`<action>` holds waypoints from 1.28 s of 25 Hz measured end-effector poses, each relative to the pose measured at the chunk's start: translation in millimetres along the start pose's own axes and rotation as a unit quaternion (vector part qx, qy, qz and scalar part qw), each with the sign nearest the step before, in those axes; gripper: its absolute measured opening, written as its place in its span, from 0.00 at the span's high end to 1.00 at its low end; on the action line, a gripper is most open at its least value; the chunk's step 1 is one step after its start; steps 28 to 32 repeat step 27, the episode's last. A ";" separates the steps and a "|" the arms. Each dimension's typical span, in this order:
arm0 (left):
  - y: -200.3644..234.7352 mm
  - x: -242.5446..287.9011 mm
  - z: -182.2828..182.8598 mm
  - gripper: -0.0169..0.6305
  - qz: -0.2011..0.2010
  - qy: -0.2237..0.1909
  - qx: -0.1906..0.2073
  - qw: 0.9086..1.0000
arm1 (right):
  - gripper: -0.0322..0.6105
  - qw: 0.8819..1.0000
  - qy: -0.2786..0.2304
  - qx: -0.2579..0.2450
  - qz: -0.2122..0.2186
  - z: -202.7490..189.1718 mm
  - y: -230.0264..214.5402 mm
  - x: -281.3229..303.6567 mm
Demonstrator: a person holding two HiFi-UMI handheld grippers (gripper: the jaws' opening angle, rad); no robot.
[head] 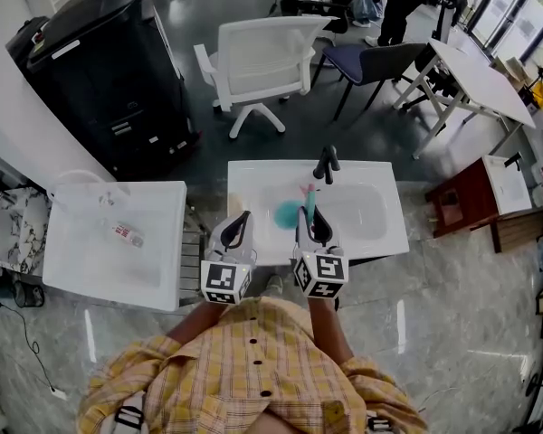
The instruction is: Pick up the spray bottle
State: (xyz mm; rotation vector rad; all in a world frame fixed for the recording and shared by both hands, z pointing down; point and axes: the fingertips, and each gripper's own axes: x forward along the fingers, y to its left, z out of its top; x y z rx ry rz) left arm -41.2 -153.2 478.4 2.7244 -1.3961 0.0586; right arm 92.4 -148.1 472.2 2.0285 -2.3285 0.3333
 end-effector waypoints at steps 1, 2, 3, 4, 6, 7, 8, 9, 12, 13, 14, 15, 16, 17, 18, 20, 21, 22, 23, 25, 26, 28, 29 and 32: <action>0.1 0.1 -0.4 0.98 0.001 -0.001 0.000 1.000 | 0.81 1.000 -0.001 -0.001 -0.001 -0.3 -0.6 -0.6; 0.2 0.2 -0.8 0.98 0.001 -0.001 -0.001 1.000 | 0.81 1.000 -0.001 -0.002 -0.003 -0.6 -1.3 -1.0; 0.3 0.2 -1.1 0.98 0.002 -0.001 -0.001 1.000 | 0.81 1.000 -0.001 -0.002 -0.004 -1.0 -2.0 -1.5; 0.6 0.0 -1.3 0.98 0.002 -0.001 -0.002 1.000 | 0.81 1.000 -0.001 -0.002 -0.005 -1.5 -2.5 -2.0; 1.5 -0.1 -1.6 0.98 0.004 -0.001 -0.002 1.000 | 0.81 1.000 -0.002 -0.001 -0.007 -2.3 -2.9 -3.1; 2.2 0.0 -1.7 0.97 0.005 -0.001 -0.001 1.000 | 0.81 1.000 -0.002 -0.001 -0.007 -2.3 -2.8 -3.6; 2.9 0.0 -1.6 0.98 0.006 -0.002 0.000 1.000 | 0.81 1.000 -0.003 -0.001 -0.007 -2.1 -2.6 -4.0; 3.5 -0.1 -1.4 0.97 0.007 -0.002 0.000 1.000 | 0.81 1.000 -0.003 -0.001 -0.006 -1.9 -2.4 -4.3; 3.0 -1.0 0.3 0.98 0.006 -0.003 -0.002 1.000 | 0.81 1.000 -0.003 0.000 -0.008 -2.0 -2.4 -6.0; 2.6 -1.5 0.3 0.98 0.006 -0.003 -0.003 1.000 | 0.81 1.000 -0.003 0.001 -0.009 -2.6 -3.0 -6.8; 2.0 -2.0 0.2 0.98 0.006 -0.003 -0.005 1.000 | 0.81 1.000 -0.001 0.003 -0.011 -3.3 -3.9 -7.6; 1.1 -2.2 0.2 0.98 0.006 -0.003 -0.006 1.000 | 0.81 1.000 0.000 0.005 -0.012 -4.0 -4.9 -8.5; 0.0 -2.3 0.0 0.98 0.005 -0.003 -0.006 1.000 | 0.81 1.000 0.000 0.006 -0.013 -4.8 -6.0 -9.4; -1.0 -2.2 -0.6 0.98 0.004 -0.003 -0.006 1.000 | 0.81 1.000 0.001 0.006 -0.014 -5.6 -7.0 -10.3; -1.5 -2.1 -1.4 0.98 0.004 -0.002 -0.005 1.000 | 0.81 1.000 0.001 0.007 -0.015 -6.4 -7.8 -11.0; -1.4 -2.0 -2.9 0.98 0.004 -0.001 -0.006 1.000 | 0.81 1.000 0.001 0.008 -0.017 -7.3 -9.1 -11.8; -1.3 -2.0 -3.1 0.97 0.004 -0.001 -0.006 1.000 | 0.81 1.000 0.002 0.008 -0.018 -7.4 -9.7 -12.1; -1.2 -1.9 -3.0 0.98 0.004 -0.001 -0.006 1.000 | 0.81 1.000 0.002 0.008 -0.019 -7.4 -10.3 -12.4; -1.2 -1.7 -2.9 0.98 0.004 -0.001 -0.006 1.000 | 0.81 1.000 0.002 0.008 -0.020 -7.4 -10.8 -12.4; -1.4 -1.4 -3.3 0.98 0.004 -0.001 -0.005 1.000 | 0.81 1.000 0.002 0.008 -0.021 -8.2 -11.6 -12.5; -1.6 -1.2 -3.7 0.98 0.004 -0.001 -0.005 1.000 | 0.81 1.000 0.003 0.008 -0.021 -8.7 -11.9 -12.4; -1.8 -1.0 -4.1 0.98 0.004 -0.001 -0.005 1.000 | 0.81 1.000 0.003 0.008 -0.021 -9.3 -12.1 -12.4; -1.8 -1.0 -4.1 0.98 0.004 -0.001 -0.005 1.000 | 0.81 1.000 0.003 0.008 -0.021 -9.3 -12.1 -12.4; -1.8 -1.0 -4.1 0.98 0.004 -0.001 -0.005 1.000 | 0.81 1.000 0.003 0.008 -0.021 -9.3 -12.1 -12.4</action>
